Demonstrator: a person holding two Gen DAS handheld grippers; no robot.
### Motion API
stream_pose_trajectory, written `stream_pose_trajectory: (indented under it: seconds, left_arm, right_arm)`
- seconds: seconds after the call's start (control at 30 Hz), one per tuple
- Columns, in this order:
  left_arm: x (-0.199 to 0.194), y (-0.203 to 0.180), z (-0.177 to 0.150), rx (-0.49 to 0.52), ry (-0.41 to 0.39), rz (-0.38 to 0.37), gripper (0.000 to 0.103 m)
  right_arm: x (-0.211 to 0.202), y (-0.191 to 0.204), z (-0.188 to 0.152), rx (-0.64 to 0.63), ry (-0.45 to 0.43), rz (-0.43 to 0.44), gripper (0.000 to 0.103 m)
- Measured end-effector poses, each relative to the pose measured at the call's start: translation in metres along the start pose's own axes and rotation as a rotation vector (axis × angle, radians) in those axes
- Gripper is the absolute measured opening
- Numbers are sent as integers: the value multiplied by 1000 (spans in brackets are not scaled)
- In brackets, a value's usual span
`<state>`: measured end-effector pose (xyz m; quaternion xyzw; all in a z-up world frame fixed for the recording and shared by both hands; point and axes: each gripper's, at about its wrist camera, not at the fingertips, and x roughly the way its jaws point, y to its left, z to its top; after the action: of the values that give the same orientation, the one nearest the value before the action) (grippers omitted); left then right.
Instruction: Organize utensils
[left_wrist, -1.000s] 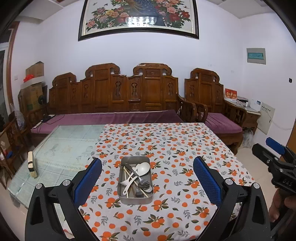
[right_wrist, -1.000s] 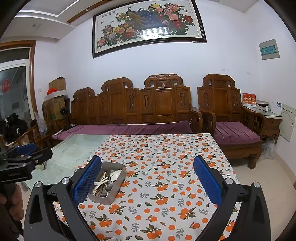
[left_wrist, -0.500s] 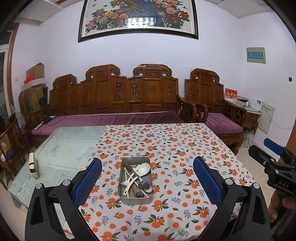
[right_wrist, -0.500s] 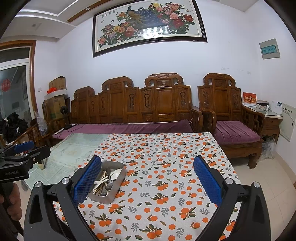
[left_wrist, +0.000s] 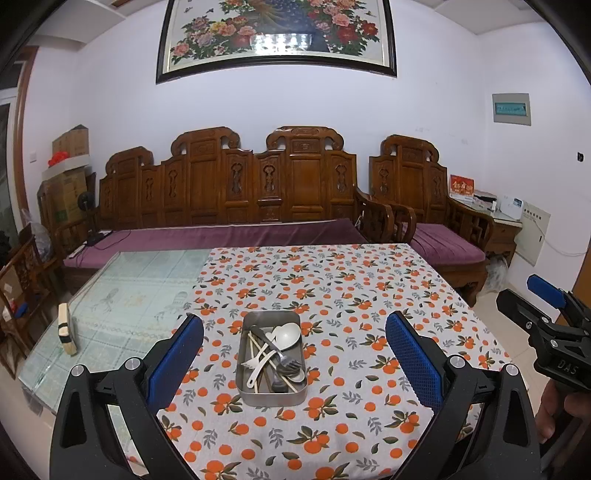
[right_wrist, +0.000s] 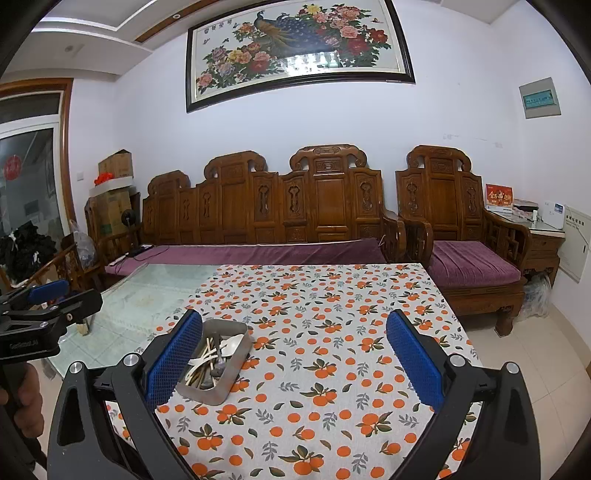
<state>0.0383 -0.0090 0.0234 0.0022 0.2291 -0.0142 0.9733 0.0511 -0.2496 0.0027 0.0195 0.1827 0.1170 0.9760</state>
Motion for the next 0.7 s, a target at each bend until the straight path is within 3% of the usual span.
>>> stream_pose_trajectory:
  seconds: [0.7]
  left_arm:
    - [2,2,-1,0,2,1,95]
  right_arm:
    - [2,1,-2,-1,3,2,100]
